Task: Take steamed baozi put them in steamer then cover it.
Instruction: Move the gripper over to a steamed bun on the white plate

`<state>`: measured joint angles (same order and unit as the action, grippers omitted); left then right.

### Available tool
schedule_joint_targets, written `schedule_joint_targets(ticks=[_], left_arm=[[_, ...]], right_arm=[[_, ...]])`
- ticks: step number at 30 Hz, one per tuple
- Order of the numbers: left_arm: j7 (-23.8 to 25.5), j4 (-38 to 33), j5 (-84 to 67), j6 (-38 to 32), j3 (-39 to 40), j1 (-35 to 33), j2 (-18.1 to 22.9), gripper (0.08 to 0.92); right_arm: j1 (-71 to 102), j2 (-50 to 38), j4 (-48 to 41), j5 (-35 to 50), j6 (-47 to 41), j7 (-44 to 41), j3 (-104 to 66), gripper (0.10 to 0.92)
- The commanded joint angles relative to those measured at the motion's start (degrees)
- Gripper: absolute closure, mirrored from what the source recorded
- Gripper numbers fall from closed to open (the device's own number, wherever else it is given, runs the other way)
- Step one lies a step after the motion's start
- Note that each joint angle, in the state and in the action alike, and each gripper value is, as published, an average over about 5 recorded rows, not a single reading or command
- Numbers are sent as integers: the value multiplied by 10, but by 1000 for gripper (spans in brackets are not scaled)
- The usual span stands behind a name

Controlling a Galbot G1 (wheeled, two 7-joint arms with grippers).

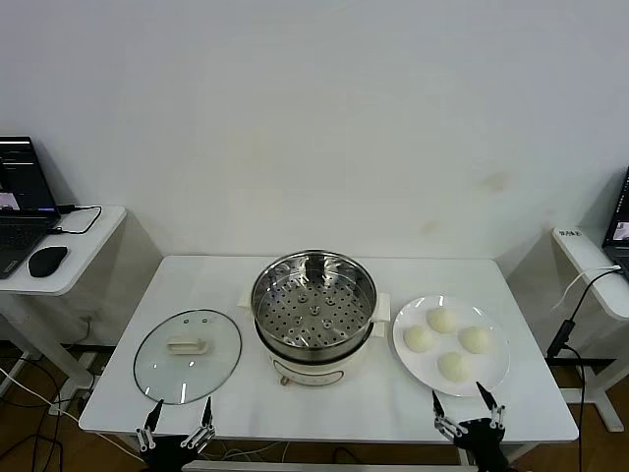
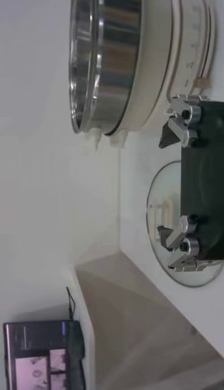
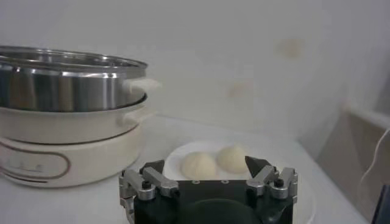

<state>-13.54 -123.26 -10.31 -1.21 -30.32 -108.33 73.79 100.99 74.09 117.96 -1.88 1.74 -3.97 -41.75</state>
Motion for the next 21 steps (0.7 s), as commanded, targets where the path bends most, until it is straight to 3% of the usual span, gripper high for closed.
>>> schedule_joint_targets(ticks=[1,9,21], left_arm=[[9,10,34,4,-14,22,-10,177],[9,13,59,4,-15,27,-6,177],[5,28,86,3,-15,44,-4,177]], right_arm=[[-64,-90,-12,-146,-24,10,-43,203],[-159,-261,-75,-223,-57,-65,-47,203],[-395,-486,-222,-173,-74,-266,136,203]])
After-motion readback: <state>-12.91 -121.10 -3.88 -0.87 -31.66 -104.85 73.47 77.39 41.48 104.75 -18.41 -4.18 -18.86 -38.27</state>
